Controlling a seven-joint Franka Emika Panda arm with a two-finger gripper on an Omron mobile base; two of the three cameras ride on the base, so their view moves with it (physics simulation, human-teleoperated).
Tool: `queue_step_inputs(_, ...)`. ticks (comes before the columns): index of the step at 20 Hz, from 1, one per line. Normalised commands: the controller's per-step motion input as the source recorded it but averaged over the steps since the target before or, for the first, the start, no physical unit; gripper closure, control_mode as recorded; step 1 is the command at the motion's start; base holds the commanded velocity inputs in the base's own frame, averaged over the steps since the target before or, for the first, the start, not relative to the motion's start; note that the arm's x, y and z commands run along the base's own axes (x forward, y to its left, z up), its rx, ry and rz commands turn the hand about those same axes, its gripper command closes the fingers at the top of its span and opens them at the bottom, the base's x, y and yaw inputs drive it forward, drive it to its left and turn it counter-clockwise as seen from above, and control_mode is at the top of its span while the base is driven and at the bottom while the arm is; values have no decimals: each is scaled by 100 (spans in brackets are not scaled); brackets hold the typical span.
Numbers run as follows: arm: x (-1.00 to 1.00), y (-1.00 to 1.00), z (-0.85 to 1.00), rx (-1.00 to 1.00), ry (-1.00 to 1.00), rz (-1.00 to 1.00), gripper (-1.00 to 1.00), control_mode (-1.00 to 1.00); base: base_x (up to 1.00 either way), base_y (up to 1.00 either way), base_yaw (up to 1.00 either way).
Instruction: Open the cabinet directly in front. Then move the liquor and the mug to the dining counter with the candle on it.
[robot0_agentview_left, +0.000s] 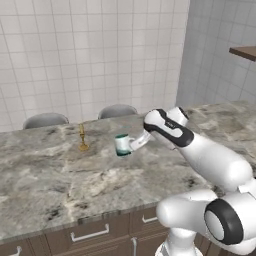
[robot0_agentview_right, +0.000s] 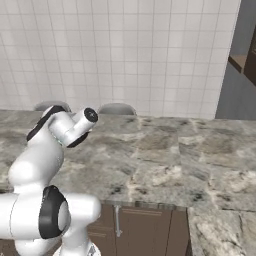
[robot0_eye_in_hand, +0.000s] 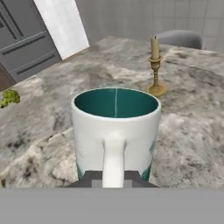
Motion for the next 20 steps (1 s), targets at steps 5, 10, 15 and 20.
queue_step_inputs(5, 7, 5, -62, -20, -16, 14, 100, -100, 0, 0, 0)
queue_step_inputs(10, 0, 0, -42, -4, -30, 5, 100, -100, 0, 0, 0)
queue_step_inputs(15, -1, 0, -19, 15, -17, 0, 100, -100, 0, 0, 0)
queue_step_inputs(20, 7, 4, -1, 1, 0, 0, 100, -100, 0, 0, 0)
